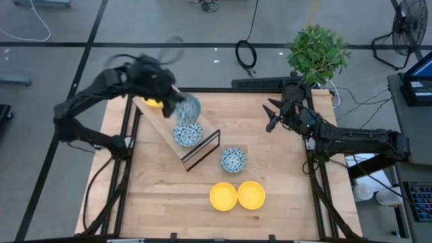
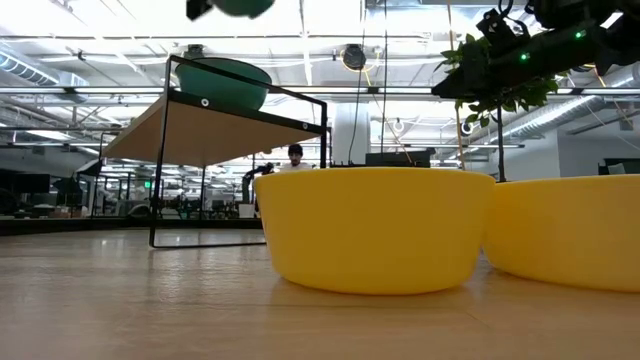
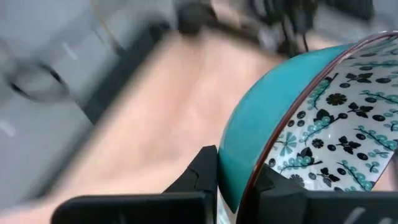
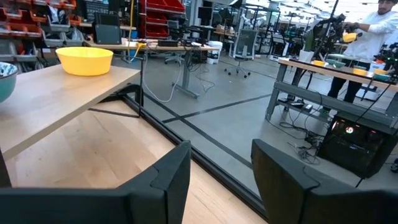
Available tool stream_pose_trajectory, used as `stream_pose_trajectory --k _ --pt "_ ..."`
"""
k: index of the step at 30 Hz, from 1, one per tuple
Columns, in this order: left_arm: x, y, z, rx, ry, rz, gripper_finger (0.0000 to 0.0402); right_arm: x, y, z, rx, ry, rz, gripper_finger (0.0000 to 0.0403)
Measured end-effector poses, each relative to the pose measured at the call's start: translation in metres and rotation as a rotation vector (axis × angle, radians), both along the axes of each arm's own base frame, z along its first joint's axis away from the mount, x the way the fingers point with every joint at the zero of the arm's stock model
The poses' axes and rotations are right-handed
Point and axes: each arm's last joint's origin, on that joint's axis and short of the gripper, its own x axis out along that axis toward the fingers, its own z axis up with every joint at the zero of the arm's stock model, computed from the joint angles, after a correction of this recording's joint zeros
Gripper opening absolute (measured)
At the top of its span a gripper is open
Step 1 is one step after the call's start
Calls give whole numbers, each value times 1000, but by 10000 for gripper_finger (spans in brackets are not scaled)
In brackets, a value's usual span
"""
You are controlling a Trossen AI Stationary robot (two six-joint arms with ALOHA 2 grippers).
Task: Pick & Place Mini bowls
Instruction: Stack the top green patterned bowl on the green patterned bowl on the shelf
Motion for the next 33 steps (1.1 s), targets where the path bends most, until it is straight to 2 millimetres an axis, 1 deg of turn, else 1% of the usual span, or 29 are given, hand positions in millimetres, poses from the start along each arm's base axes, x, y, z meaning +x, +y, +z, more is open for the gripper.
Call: stream_pose_trajectory --k 4,7,9,12,17,22,24,26,30,33 --pt "19 9 -34 -132 246 11 29 0 0 0 0 0 0 155" --pt "33 15 -56 -200 386 18 21 0 0 0 0 -1 0 155" --pt "41 16 -68 -236 457 9 19 0 0 0 -1 -1 0 155" --pt "50 16 -79 -284 497 -24 19 0 0 0 -1 0 0 155" --pt "58 12 -87 -331 534 -49 31 0 0 0 -1 3 0 155" --pt "59 12 -92 -386 575 -6 23 0 0 -1 3 12 1 155" --pt "59 12 -92 -397 575 11 27 0 0 -1 3 12 1 155" --pt "58 12 -92 -411 575 32 41 0 0 -1 4 12 1 155" --pt "57 11 -90 -436 566 74 83 0 0 -1 12 4 0 155" --pt "57 11 -89 -440 566 74 112 0 0 -1 17 -1 1 155"
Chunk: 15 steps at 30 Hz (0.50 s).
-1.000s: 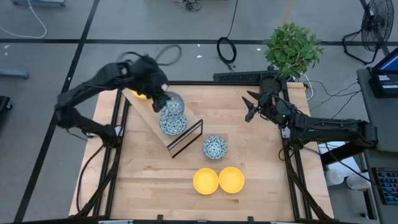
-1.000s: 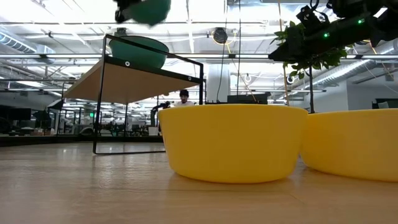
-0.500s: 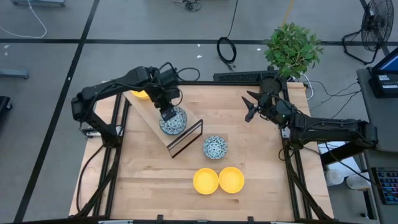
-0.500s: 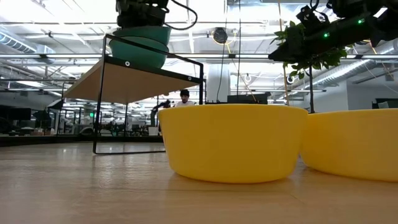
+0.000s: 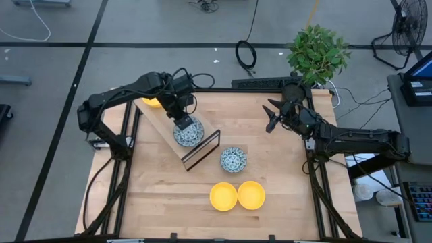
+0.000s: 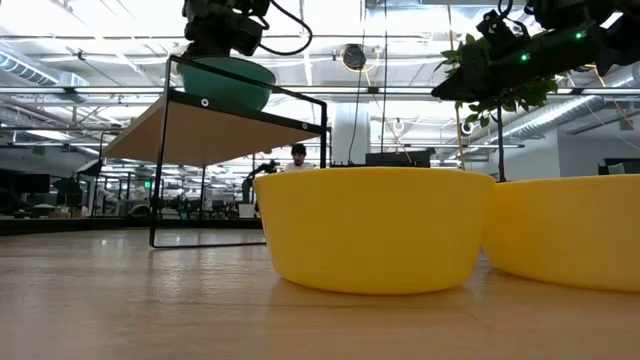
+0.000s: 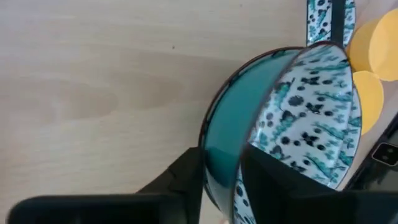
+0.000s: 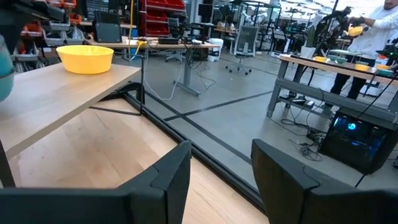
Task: Pick & Place Mini bowls
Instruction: Stack the top green patterned bowl on the green patterned bowl on the shelf, then stack the right yellow bowl on the yellow bowl on the shelf
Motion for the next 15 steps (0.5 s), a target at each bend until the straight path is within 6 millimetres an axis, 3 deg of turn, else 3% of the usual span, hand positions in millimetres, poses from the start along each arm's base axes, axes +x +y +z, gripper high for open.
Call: stream_pose_trajectory --k 7,12,15 --pt "-7 2 9 -6 2 -2 175 0 0 0 0 -2 2 155" --pt "-13 4 37 61 -46 -7 202 0 0 2 -4 -17 1 155" --pt "-18 0 64 167 -147 -44 208 0 0 4 -12 -47 1 155"
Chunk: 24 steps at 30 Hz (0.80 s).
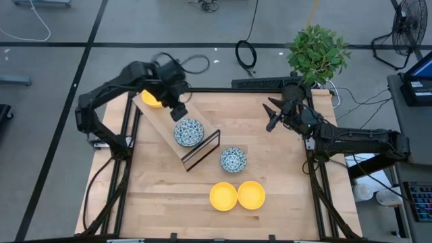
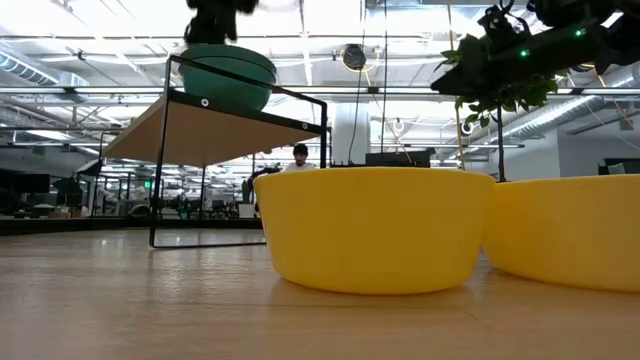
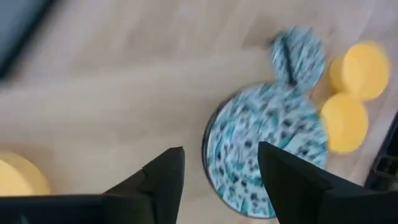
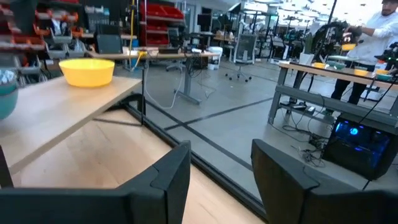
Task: Pick & Place Mini bowls
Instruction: Stack the right yellow bowl on the yellow bowl on the shelf
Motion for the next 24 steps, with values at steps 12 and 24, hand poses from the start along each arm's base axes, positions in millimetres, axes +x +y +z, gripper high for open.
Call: stream_pose_trajectory --k 12,24 --pt "-51 -113 68 440 -500 -382 209 9 33 5 64 -84 428 155" --pt "-104 -136 -41 602 -795 -352 209 10 100 11 201 -110 777 155"
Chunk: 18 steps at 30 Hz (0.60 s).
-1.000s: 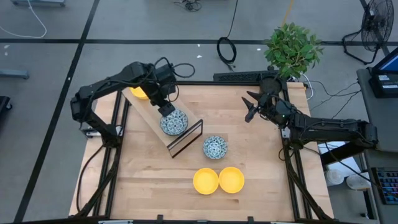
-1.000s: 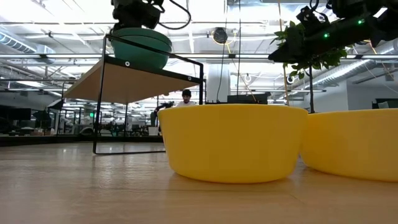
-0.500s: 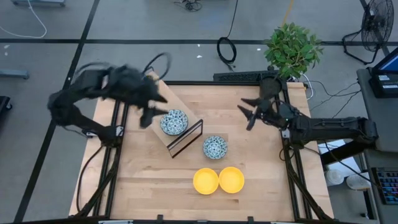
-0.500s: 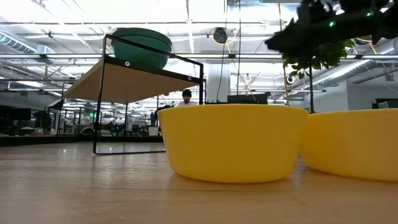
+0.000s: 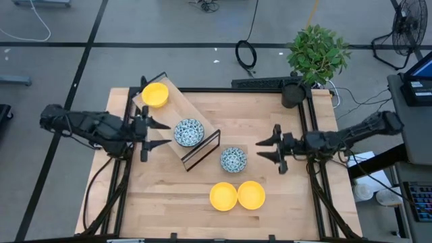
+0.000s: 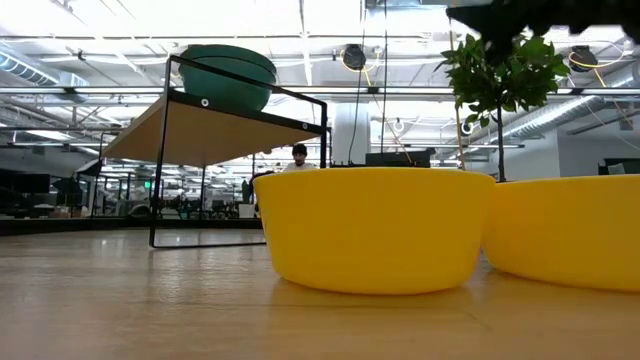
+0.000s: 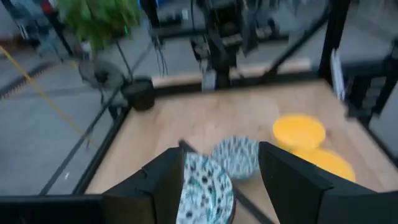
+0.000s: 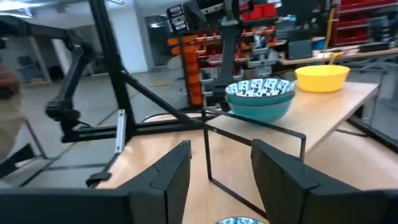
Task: Pick & Place Mini bowls
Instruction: Stack the right yellow bowl on the yellow bowl on the shelf
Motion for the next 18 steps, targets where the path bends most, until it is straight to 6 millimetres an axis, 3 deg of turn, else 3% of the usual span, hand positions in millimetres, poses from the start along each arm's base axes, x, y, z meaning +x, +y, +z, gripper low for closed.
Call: stream_pose_trajectory --k 5,11,18 --pt "-11 4 -23 19 -187 2 209 13 41 32 -100 159 -116 155" --pt "-8 9 -41 14 -282 102 209 57 94 67 -195 497 -171 155" --pt "1 10 -48 -103 -300 150 209 98 120 62 -177 1017 -150 155"
